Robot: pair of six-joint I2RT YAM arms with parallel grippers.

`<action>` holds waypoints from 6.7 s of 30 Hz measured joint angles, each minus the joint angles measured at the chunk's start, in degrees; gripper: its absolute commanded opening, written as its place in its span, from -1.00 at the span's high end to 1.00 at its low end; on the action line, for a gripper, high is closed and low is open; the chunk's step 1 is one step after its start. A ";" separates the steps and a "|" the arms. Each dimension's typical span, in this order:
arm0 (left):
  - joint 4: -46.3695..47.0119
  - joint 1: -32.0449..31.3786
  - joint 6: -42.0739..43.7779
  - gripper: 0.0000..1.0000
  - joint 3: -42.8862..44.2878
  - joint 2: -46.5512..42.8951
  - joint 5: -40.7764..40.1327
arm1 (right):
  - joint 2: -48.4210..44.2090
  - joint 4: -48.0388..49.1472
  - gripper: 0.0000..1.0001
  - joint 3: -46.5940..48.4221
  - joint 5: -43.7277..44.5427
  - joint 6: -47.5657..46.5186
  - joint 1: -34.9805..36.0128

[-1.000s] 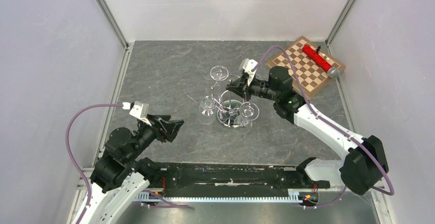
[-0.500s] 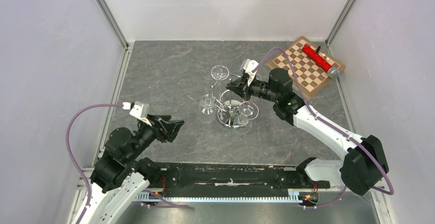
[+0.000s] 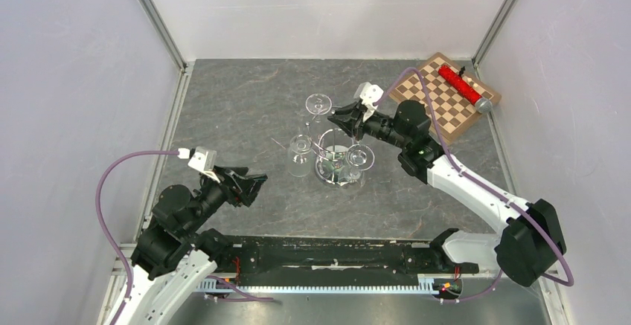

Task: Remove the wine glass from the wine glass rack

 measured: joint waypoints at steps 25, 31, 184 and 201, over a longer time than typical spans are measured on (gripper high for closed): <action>0.13 0.00 0.00 -0.66 0.00 0.90 -0.02 | -6.45 -8.15 -0.56 10.08 4.74 0.42 0.39; 0.13 0.00 0.00 -0.67 -0.04 0.48 -0.26 | -10.75 -19.71 -0.67 14.40 9.99 1.64 0.39; -7.08 7.87 -39.56 0.95 27.04 42.23 22.23 | -45.33 -60.63 -0.80 -5.79 41.86 24.22 0.48; -12.76 7.74 -26.88 0.95 26.32 32.61 29.46 | -40.96 -64.41 -0.72 0.83 31.71 19.34 0.48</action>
